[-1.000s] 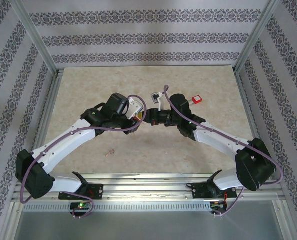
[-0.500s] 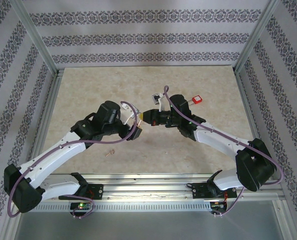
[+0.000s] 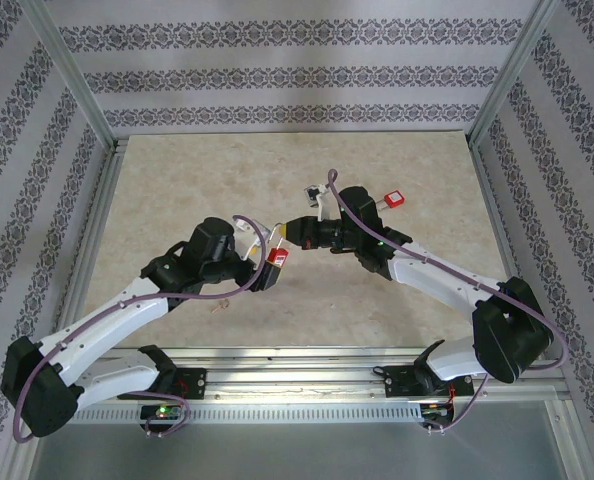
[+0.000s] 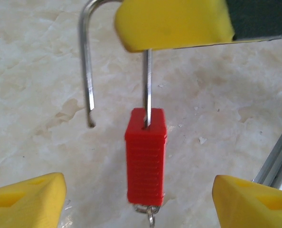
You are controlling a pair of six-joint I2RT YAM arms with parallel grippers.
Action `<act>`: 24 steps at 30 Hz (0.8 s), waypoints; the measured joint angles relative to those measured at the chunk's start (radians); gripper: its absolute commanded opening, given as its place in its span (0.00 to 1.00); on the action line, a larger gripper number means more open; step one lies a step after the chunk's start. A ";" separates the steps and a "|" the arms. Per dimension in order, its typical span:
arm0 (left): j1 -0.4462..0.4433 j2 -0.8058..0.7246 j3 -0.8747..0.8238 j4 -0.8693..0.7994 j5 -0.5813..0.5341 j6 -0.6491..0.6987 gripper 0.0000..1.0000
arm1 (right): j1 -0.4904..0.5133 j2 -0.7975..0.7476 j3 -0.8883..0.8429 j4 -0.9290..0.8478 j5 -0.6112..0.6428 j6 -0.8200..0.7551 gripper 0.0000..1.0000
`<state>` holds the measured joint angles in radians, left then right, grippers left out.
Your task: Unlock with the key
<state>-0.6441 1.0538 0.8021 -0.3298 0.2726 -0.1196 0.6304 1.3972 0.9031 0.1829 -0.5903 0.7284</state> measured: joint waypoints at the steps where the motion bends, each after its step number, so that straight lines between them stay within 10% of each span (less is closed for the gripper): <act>1: 0.005 -0.007 -0.006 0.006 0.002 -0.010 0.81 | 0.000 -0.002 0.001 -0.014 0.009 -0.003 0.00; 24: 0.011 -0.166 -0.052 0.033 -0.013 -0.099 0.83 | -0.040 -0.246 -0.206 -0.481 0.364 -0.043 0.00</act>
<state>-0.6327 0.8875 0.7502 -0.2970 0.2596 -0.2184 0.5900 1.1507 0.6968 -0.2977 -0.2264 0.6849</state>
